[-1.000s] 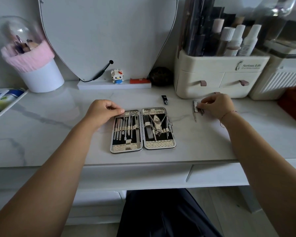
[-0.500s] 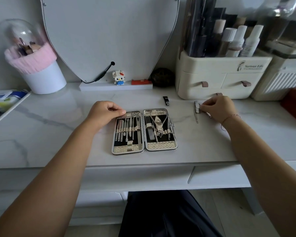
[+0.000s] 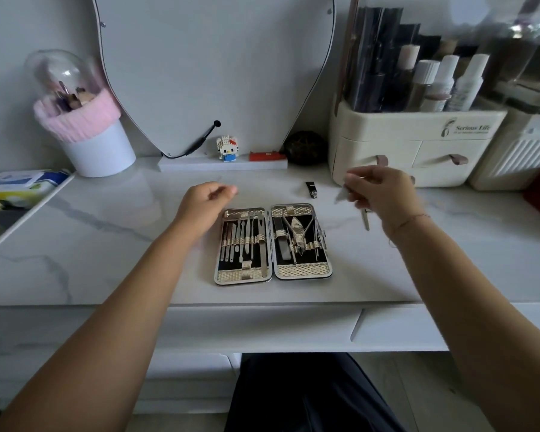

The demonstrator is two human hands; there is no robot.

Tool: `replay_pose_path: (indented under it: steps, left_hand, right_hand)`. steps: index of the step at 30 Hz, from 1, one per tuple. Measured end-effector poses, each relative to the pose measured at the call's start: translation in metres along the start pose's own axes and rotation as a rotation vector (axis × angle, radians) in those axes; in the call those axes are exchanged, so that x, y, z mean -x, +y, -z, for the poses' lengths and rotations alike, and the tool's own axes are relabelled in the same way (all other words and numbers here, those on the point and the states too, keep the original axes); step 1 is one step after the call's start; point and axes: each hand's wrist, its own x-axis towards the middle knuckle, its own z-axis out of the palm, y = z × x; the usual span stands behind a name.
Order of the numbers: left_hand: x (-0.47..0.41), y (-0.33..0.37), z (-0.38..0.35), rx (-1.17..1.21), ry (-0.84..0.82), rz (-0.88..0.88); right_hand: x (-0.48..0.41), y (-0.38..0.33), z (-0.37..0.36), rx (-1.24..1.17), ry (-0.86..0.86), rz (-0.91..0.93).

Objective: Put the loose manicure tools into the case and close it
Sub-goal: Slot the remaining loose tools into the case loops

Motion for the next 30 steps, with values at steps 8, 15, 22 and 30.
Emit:
replay_pose_path:
  steps: [8, 15, 22, 30]
  left_hand:
    - [0.036, 0.064, -0.028, 0.033, -0.314, -0.086]
    - [0.038, 0.060, -0.033, 0.175, -0.336, -0.060]
    - [0.033, 0.063, -0.024, 0.109, -0.220, -0.111]
    - [0.033, 0.065, -0.021, -0.092, -0.065, -0.209]
  right_hand:
    - [0.029, -0.012, -0.066, -0.320, -0.184, -0.109]
    - [0.028, -0.010, -0.062, -0.206, -0.173, 0.047]
    - [0.030, -0.011, -0.055, 0.097, -0.257, 0.156]
    - [0.026, -0.017, -0.051, -0.466, -0.465, -0.464]
